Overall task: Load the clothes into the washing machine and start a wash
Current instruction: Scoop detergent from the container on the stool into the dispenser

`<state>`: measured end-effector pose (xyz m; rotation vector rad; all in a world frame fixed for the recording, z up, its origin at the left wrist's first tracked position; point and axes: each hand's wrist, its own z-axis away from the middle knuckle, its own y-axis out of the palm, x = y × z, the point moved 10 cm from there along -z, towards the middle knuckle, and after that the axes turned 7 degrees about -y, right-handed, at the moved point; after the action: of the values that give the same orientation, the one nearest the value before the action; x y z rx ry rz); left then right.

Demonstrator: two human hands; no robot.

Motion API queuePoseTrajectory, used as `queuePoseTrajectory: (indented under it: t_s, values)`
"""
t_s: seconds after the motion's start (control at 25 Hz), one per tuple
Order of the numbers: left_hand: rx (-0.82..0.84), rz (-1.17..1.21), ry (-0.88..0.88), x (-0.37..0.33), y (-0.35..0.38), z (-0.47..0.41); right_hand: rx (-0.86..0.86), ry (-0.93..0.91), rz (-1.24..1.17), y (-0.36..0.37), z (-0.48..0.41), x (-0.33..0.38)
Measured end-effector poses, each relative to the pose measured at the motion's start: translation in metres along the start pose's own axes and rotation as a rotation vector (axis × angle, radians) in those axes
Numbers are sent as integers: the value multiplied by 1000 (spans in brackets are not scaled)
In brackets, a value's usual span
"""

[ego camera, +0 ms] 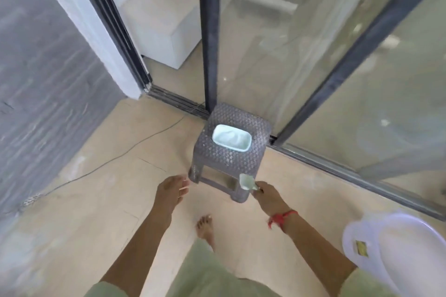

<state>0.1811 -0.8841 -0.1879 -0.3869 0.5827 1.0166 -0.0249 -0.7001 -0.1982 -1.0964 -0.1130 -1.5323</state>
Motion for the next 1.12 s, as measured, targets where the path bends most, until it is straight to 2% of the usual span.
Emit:
queuePoseTrajectory:
  t_s: [0.12,0.32,0.48,0.56,0.72,0.88,0.96,1.12]
  values:
    - [11,-74,-4,-30,0,-59,-109,19,16,-9,-83,30]
    - [73,-189,14,-47,26,-140,-293,145,-62,-23,-188,21]
    - [103,-260,-18,-30,38,-169,-308,168,13,-5,-238,6]
    - [116,-276,-29,-18,41,-173,-316,167,149,1,-251,0]
    - [131,-330,-43,-3,46,-177,-365,198,432,-6,-259,-9]
    - [144,-382,-18,-9,54,-173,-423,88,508,-15,-246,-2]
    - [167,-411,7,-16,63,-165,-482,49,391,-21,-219,4]
    - [234,-490,90,-35,107,-130,-819,-53,-14,-52,-107,3]
